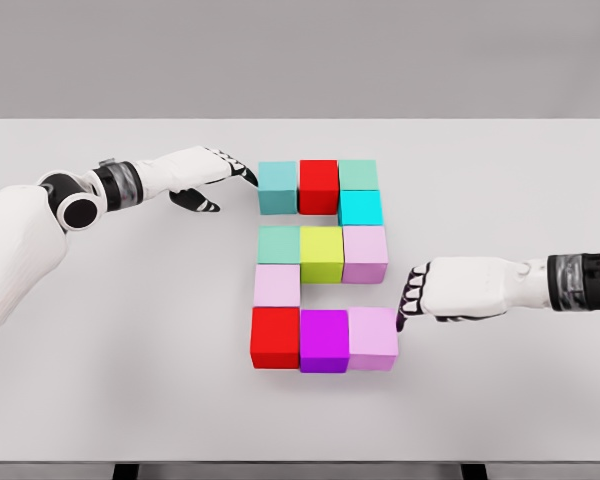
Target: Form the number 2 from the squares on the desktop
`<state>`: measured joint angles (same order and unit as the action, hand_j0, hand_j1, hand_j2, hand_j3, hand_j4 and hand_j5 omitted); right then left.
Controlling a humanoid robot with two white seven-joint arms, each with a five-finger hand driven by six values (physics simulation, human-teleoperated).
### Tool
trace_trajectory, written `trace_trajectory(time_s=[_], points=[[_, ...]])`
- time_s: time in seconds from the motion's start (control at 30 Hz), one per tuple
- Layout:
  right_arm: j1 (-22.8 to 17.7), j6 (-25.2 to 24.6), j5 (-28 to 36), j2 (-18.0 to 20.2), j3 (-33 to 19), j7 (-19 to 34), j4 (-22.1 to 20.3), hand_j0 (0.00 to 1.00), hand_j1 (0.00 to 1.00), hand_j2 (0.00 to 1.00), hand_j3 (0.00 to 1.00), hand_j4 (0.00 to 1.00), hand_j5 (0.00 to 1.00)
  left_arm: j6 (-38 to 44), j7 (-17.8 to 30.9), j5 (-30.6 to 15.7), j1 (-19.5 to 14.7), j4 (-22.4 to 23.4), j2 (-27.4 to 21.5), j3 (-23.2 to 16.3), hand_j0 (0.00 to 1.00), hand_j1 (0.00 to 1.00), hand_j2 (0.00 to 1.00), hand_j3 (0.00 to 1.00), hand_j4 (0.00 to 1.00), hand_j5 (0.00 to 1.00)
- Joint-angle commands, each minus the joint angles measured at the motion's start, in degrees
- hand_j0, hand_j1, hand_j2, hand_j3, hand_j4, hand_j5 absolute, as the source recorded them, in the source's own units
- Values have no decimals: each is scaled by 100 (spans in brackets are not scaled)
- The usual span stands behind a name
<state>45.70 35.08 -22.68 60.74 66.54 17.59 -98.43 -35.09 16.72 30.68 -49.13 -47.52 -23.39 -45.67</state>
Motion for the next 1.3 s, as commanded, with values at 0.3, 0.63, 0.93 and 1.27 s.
trace_trajectory(time_s=[0.3, 0.63, 0.93, 1.27], points=[[-702, -8, 1134, 113, -2812, 8, 1230, 100, 100, 100, 100, 100, 100, 9, -3, -36, 0, -12, 10, 5, 78, 78, 78, 78, 78, 78], [-2575, -8, 1072, -985, -5010, 43, 1705, 100, 100, 100, 100, 100, 100, 9, -3, -1, -18, 68, -34, 41, 84, 84, 84, 84, 84, 84], [-3190, -8, 1116, -1293, -5010, 8, 2065, 100, 100, 100, 100, 100, 100, 9, -73, -291, -44, 156, -807, 313, 100, 100, 100, 100, 100, 100], [-3208, -8, 1116, -1355, -5010, -1, 2083, 100, 100, 100, 100, 100, 100, 9, -73, -563, 44, 164, -1993, 331, 100, 100, 100, 100, 100, 100]])
